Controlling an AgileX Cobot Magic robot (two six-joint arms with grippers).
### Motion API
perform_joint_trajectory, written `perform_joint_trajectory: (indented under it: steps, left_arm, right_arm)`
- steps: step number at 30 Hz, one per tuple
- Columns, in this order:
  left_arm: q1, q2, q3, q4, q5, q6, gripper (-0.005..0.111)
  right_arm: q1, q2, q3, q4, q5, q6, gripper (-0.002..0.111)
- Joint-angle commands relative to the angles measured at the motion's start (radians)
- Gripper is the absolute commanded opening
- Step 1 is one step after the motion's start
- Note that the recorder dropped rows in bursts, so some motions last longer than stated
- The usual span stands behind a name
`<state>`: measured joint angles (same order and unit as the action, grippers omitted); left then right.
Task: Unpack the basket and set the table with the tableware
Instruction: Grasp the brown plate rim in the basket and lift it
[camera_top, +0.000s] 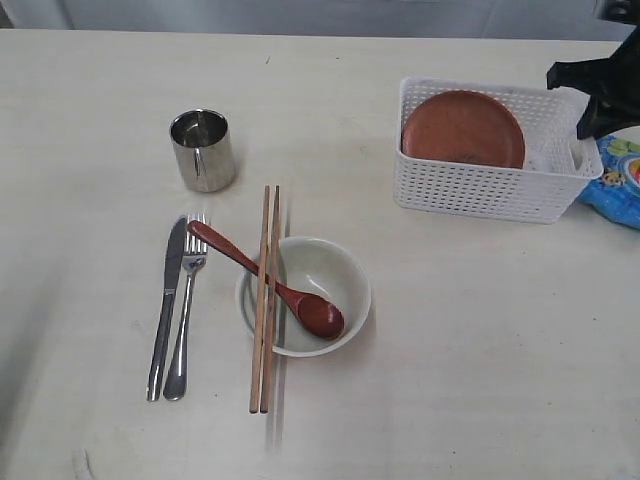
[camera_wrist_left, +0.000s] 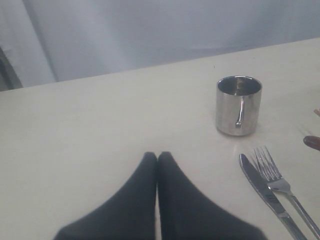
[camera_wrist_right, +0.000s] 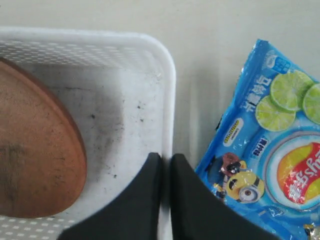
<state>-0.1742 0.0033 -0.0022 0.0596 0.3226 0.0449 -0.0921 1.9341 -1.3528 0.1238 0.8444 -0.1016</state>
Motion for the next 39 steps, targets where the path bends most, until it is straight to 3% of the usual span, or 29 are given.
perform_joint_trajectory:
  steps: [1, 7, 10, 14, 19, 24, 33, 39]
  left_arm:
    - [0.002, -0.003, 0.002, -0.009, -0.001, 0.0, 0.0]
    - [0.002, -0.003, 0.002, -0.009, -0.001, 0.0, 0.0]
    - [0.002, -0.003, 0.002, -0.009, -0.001, 0.0, 0.0]
    - [0.002, -0.003, 0.002, -0.009, -0.001, 0.0, 0.0]
    - [0.002, -0.003, 0.002, -0.009, -0.001, 0.0, 0.0]
    - [0.002, -0.003, 0.002, -0.009, -0.001, 0.0, 0.0]
    - [0.002, -0.003, 0.002, -0.009, -0.001, 0.0, 0.0]
    - [0.002, -0.003, 0.002, -0.009, -0.001, 0.0, 0.0]
  right_arm:
    - [-0.005, 0.003, 0.005, 0.028, 0.096, -0.055, 0.003]
    - [-0.005, -0.031, 0.003, 0.031, 0.11, -0.044, 0.038]
    - [-0.005, -0.052, -0.025, 0.006, 0.138, -0.007, 0.046]
    - [-0.003, -0.069, -0.088, 0.081, 0.178, -0.024, 0.046]
    - [0.047, -0.064, -0.123, 0.3, 0.21, -0.288, 0.046]
    - [0.097, -0.015, -0.124, 0.222, 0.186, -0.307, 0.047]
    - [0.099, 0.066, -0.124, 0.141, 0.101, -0.3, 0.047]
    - [0.099, 0.103, -0.124, 0.128, 0.062, -0.303, 0.057]
